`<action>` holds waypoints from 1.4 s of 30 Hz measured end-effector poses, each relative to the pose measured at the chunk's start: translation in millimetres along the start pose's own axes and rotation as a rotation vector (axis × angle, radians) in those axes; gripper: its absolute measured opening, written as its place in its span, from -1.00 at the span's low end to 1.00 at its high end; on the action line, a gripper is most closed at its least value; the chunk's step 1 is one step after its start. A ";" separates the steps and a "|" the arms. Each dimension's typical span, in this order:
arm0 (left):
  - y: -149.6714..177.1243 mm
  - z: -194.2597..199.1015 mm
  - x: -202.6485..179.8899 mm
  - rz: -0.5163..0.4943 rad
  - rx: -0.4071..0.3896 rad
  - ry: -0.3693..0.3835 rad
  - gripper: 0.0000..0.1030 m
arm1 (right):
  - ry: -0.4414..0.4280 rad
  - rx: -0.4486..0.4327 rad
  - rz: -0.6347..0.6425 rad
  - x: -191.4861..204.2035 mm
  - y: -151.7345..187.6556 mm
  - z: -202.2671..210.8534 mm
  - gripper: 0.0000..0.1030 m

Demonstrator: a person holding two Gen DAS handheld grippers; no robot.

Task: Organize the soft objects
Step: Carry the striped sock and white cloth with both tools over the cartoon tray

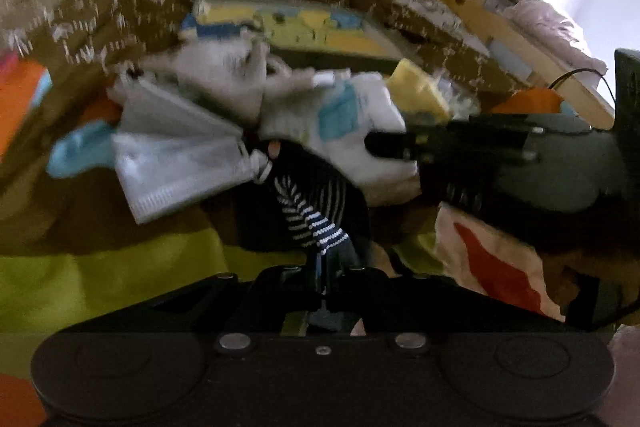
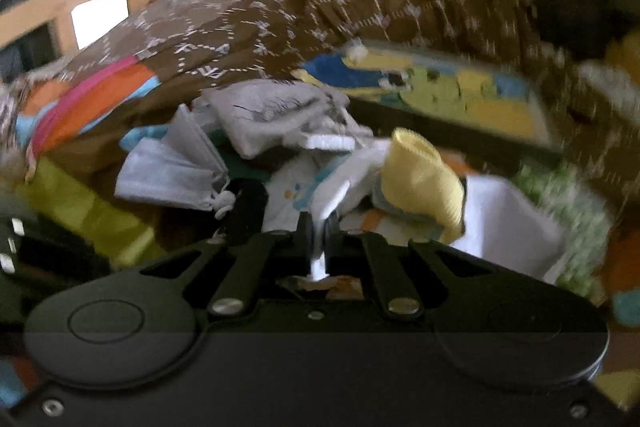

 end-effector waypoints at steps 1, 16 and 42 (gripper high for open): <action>-2.7 6.7 -3.0 -0.007 -0.020 -0.001 -1.00 | 0.007 -0.013 0.034 4.4 -0.7 5.3 -0.99; -27.8 101.2 -20.9 0.021 -0.248 -0.031 -1.00 | 0.122 -0.283 0.248 30.9 -35.5 85.4 -0.99; -262.0 -50.5 11.9 -0.016 -0.434 -0.151 -1.00 | 0.234 -0.427 -0.132 -102.0 -126.2 -16.2 -0.99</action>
Point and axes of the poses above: each gripper's, at about its wrist camera, not at the fingertips, and z roughly against the way its jaws point, x to its left, y to its underside, the point moved 9 cm from there along -z, roughly the way its jaws point, and after that the axes turned 4 degrees about -x, right-handed, at the moved point
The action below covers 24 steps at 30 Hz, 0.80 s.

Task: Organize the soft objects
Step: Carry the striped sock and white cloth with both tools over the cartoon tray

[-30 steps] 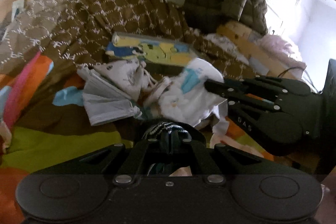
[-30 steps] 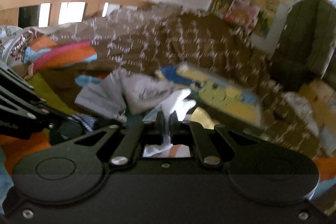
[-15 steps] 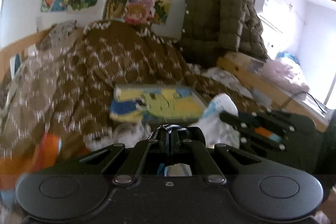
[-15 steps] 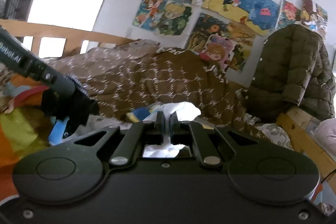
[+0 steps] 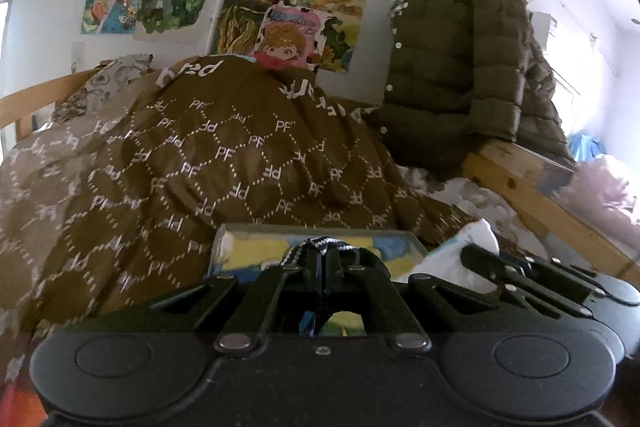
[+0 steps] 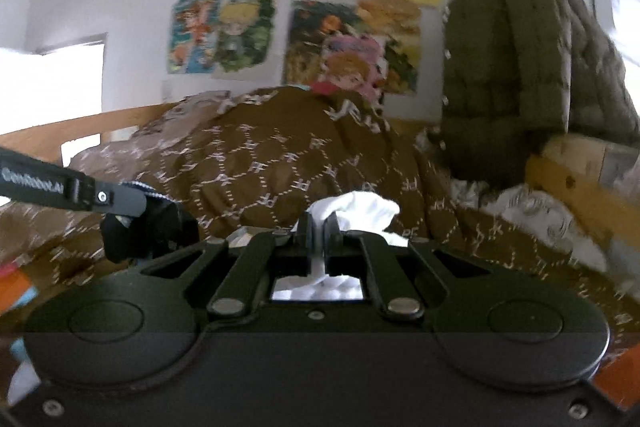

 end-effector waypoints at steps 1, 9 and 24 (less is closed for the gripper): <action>-1.6 -11.7 0.3 -0.005 -0.006 -0.001 -1.00 | 0.008 0.008 -0.008 -2.8 2.9 -9.1 -0.99; 15.5 -100.2 -5.5 -0.065 0.022 -0.012 -1.00 | 0.040 0.128 -0.185 -21.4 46.7 -76.2 -0.98; 93.3 -153.7 -6.7 0.005 0.275 -0.031 -0.98 | 0.096 0.372 -0.287 -71.0 112.4 -110.9 -0.87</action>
Point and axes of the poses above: each gripper's, at about its wrist camera, not at the fingertips, and z roughly against the way its jaws point, x to its left, y to its underside, the point moved 9 cm from there along -z, roughly the way its jaws point, and after that the axes turned 4 degrees about -x, right-handed, at the moved point
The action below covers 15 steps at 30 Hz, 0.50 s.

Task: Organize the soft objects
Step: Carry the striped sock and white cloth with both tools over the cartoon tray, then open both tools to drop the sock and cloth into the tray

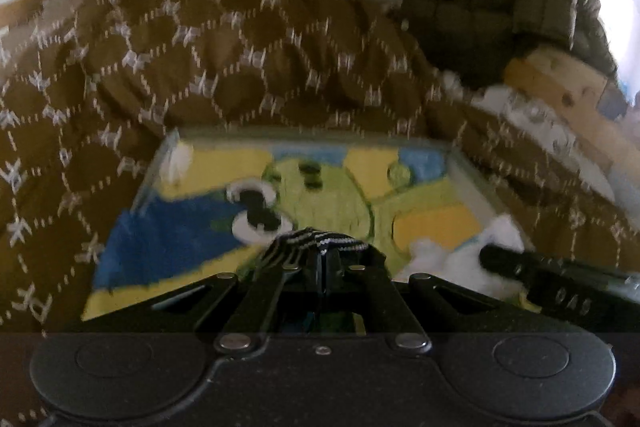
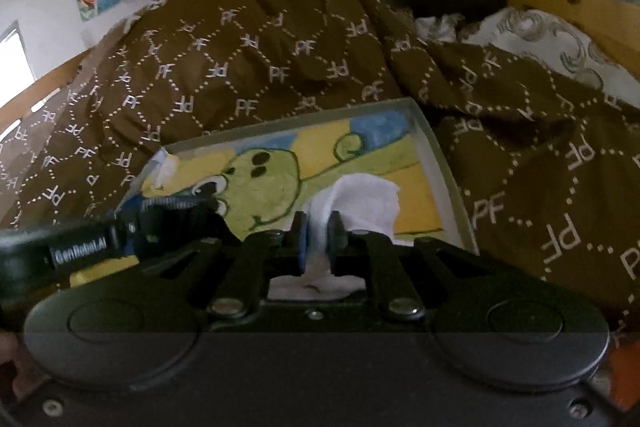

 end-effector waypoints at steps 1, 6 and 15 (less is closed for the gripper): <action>2.6 -0.7 0.1 0.001 0.008 -0.003 -0.97 | 0.007 0.011 -0.001 -3.0 0.5 0.2 -0.81; 5.0 5.3 -2.2 0.008 0.018 -0.011 -0.76 | 0.003 0.017 -0.004 -12.5 -1.5 7.2 -0.55; -11.0 44.3 -8.0 0.074 -0.006 -0.015 -0.27 | 0.000 -0.011 0.040 -3.0 -34.2 49.4 0.02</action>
Point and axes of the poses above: each gripper's, at about its wrist camera, not at the fingertips, and z roughly against the way its jaws point, x to its left, y to its underside, the point moved 9 cm from there along -z, roughly the way its jaws point, and after that the axes turned 4 degrees about -x, right-handed, at the moved point
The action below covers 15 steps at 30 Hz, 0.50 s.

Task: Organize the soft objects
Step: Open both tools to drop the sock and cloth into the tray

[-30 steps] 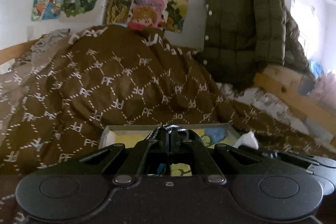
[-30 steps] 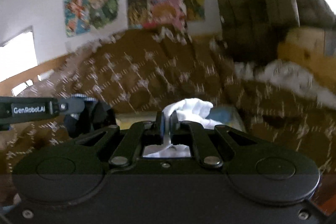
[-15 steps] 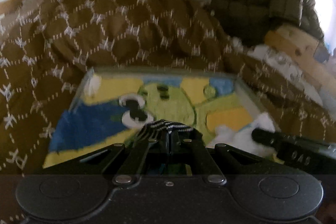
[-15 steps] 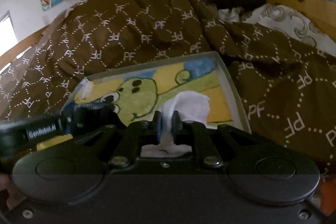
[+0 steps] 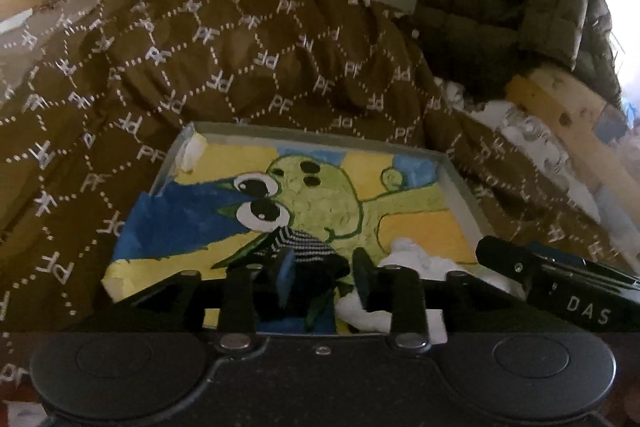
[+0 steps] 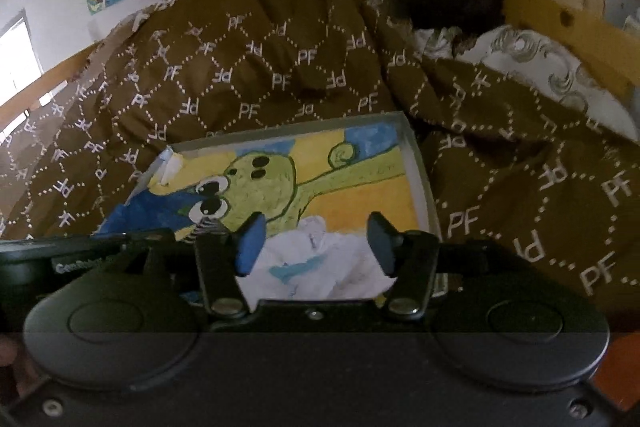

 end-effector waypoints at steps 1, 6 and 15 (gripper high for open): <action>-3.4 8.0 -2.1 -0.008 -0.016 0.002 -0.17 | -0.006 -0.010 -0.007 0.7 -4.2 6.6 0.08; -25.0 57.6 -11.6 -0.046 -0.124 0.002 0.22 | -0.035 -0.093 -0.054 2.9 -29.2 46.1 0.27; -51.2 150.6 -5.4 0.009 -0.295 -0.036 0.64 | -0.051 -0.262 -0.038 14.6 -70.1 140.0 0.73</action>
Point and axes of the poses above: each gripper's, at about its wrist camera, not at the fingertips, and z roughly against the way its jaws point, x to its left, y to its underside, the point moved 9 cm from there along -z, roughly the way its jaws point, and after that the axes turned 4 degrees about -x, right-handed, at the moved point
